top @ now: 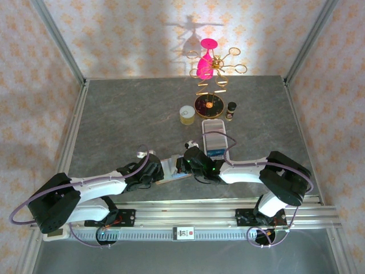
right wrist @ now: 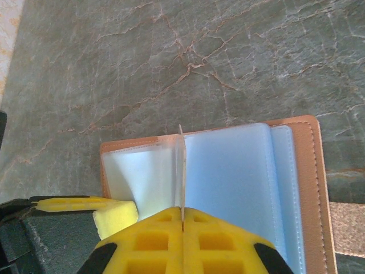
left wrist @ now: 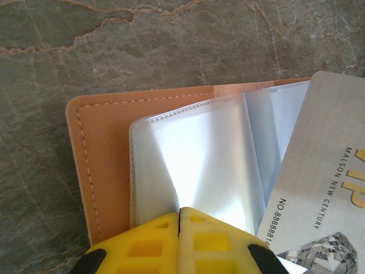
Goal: Put the credit cards into the card holder
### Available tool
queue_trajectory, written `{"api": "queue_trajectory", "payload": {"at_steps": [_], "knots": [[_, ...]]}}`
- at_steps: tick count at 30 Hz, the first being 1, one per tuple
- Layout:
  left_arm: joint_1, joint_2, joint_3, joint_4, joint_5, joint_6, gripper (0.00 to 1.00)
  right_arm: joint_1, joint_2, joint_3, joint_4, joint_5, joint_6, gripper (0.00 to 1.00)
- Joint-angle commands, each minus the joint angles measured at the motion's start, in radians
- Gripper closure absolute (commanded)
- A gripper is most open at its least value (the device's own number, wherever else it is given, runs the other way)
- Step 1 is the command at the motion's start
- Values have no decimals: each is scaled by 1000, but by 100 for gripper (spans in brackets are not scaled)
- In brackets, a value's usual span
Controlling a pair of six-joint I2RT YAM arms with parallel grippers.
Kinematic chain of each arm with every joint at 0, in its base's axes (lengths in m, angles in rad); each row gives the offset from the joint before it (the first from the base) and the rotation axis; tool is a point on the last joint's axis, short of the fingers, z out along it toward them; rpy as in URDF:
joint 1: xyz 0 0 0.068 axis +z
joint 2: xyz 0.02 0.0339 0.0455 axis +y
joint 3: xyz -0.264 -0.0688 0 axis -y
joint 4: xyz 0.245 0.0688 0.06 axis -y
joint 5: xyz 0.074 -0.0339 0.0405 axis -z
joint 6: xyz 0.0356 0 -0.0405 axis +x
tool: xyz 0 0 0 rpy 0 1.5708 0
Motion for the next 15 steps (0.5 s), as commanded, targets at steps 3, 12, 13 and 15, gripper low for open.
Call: {"api": "queue_trajectory", "payload": {"at_steps": [3,12,13,15], "knots": [[2,-2,-20,-119,-51,29,94,-6,-9,1,-22,-8,-31,100],[2,0,-16,-111,-47,27,94,6,48,28,-26,-56,-32,100],[2,1,-17,-110,-48,26,94,8,55,28,-23,-62,-29,100],[2,-1,-17,-111,-48,26,94,8,63,27,-6,-80,-18,100]]}}
